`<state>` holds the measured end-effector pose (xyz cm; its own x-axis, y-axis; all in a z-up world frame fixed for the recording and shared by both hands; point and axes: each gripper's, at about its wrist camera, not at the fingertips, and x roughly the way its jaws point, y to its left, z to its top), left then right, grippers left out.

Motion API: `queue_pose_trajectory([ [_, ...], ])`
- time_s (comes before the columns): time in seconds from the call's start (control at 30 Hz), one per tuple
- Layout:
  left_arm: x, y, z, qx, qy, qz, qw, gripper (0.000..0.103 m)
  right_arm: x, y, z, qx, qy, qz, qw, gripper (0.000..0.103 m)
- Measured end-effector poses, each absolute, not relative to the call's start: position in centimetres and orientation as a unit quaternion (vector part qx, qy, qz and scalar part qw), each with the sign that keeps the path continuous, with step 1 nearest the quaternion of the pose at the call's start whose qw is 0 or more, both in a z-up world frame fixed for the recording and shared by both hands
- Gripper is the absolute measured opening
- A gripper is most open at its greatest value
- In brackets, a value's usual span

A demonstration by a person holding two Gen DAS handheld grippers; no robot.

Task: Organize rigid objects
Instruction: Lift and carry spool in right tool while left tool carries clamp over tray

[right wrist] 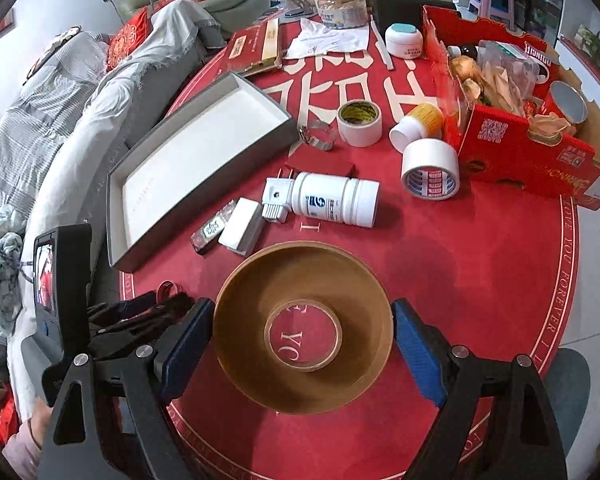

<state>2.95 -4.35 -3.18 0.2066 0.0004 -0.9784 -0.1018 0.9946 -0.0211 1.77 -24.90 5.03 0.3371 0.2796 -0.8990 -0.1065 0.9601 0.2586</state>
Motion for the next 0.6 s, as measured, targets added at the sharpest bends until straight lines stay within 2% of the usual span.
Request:
queue_pose_trajectory([
  [0.17, 2.9, -4.6, 1.5, -0.047, 0.594, 0.026, 0.803, 0.036, 2.1, -24.6, 6.7, 0.078, 0.544, 0.122, 0.827, 0.089],
  [0.3, 4.0, -4.1, 8.2, -0.06, 0.536, 0.02, 0.842, 0.036, 3.3, -24.3, 9.0, 0.076, 0.521, 0.127, 0.84, 0.089],
  [0.43, 5.6, -3.4, 15.2, -0.065, 0.47, 0.032, 0.88, 0.036, 5.3, -23.2, 13.0, 0.07, 0.48, 0.141, 0.863, 0.089],
  [0.6, 7.7, -1.5, 20.9, -0.067, 0.403, 0.071, 0.91, 0.036, 8.2, -21.4, 18.0, 0.068, 0.433, 0.158, 0.885, 0.089],
])
